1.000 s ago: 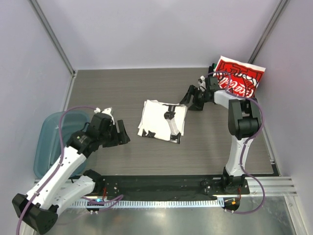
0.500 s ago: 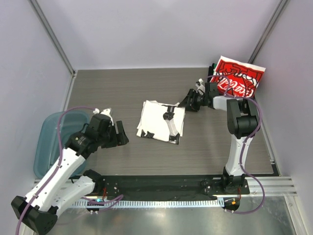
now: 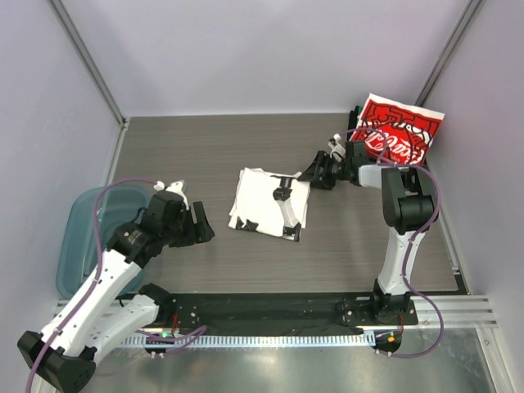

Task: Fold and stack the t-shirts
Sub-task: Neatly place the folded tshirt to the corner

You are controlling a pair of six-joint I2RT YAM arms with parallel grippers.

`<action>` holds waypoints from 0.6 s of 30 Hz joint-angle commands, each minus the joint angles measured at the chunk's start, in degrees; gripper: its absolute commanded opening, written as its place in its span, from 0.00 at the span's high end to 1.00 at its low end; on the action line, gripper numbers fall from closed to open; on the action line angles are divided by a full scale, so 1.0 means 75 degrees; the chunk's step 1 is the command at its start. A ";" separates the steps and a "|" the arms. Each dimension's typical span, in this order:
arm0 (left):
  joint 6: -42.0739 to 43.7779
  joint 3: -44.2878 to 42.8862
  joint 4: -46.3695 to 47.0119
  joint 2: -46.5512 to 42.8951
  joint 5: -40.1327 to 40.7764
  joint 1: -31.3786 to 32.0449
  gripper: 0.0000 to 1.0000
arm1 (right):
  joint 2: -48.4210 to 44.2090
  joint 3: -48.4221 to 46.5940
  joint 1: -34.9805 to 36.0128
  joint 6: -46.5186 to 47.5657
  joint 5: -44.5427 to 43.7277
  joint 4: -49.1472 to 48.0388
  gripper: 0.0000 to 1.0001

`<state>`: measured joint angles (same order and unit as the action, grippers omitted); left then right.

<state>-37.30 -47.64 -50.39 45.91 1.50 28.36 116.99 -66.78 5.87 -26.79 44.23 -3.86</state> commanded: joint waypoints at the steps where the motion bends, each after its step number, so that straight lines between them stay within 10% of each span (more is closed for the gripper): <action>1: -0.0007 -0.0012 0.0238 -0.0110 0.0093 -0.0055 0.28 | 0.0234 0.0537 0.0026 0.0419 -0.0366 0.0632 0.42; 8: 0.0016 -0.0023 0.0262 -0.0028 0.0129 -0.0090 0.30 | 0.0316 0.0304 0.0038 0.0419 -0.0202 0.0677 0.99; 18: 0.0837 -0.0269 0.0614 0.0171 0.0891 -0.0101 0.34 | -0.1219 -0.1394 0.0014 0.1028 -0.1267 0.2798 0.99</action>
<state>-33.36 -48.62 -48.80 46.44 5.10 27.99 114.30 -71.09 6.09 -22.13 38.96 11.33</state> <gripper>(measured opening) 0.671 0.069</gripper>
